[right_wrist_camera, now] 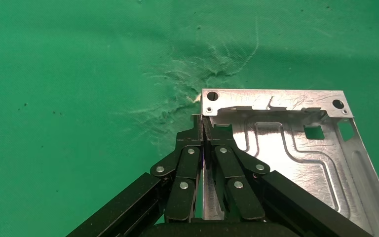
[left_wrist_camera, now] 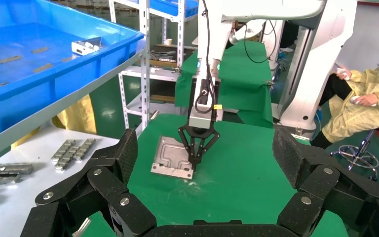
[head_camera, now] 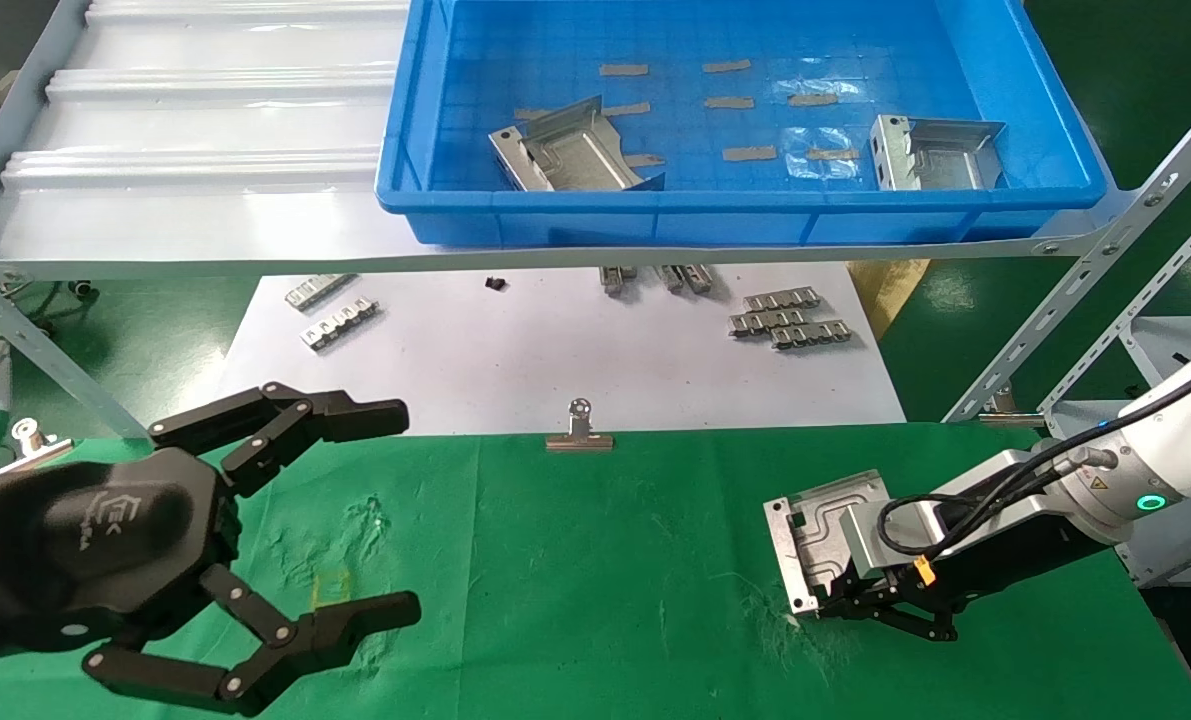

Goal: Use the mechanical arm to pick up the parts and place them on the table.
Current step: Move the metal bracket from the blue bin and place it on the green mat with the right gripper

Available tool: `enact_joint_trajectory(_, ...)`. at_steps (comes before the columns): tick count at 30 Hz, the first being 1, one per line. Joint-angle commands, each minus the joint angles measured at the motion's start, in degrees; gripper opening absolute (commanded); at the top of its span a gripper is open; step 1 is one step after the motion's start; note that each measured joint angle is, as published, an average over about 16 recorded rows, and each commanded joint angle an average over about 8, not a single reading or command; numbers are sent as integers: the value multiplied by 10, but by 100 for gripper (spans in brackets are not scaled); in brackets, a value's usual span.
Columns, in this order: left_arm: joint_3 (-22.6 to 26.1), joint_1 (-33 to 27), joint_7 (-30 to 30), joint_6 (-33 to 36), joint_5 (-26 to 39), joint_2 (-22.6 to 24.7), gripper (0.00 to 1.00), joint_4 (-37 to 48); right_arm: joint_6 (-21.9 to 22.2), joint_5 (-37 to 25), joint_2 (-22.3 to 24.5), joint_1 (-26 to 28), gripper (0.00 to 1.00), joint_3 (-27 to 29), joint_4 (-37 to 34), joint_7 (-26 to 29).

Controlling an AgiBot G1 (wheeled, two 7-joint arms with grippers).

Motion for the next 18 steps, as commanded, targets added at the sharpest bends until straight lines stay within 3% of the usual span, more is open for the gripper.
enact_joint_trajectory(1, 0, 0, 0, 0, 0, 0, 100, 0, -2, 2, -5, -4, 43, 1, -13, -7)
enact_joint_trajectory(4, 0, 0, 0, 0, 0, 0, 100, 0, -3, 5, -9, -5, 80, 3, -27, -14)
enact_joint_trajectory(6, 0, 0, 0, 0, 0, 0, 100, 0, -4, 7, -11, -6, 98, 5, -34, -16)
enact_joint_trajectory(18, 0, 0, 0, 0, 0, 0, 100, 0, -6, 1, -21, -3, 100, 0, -56, -34)
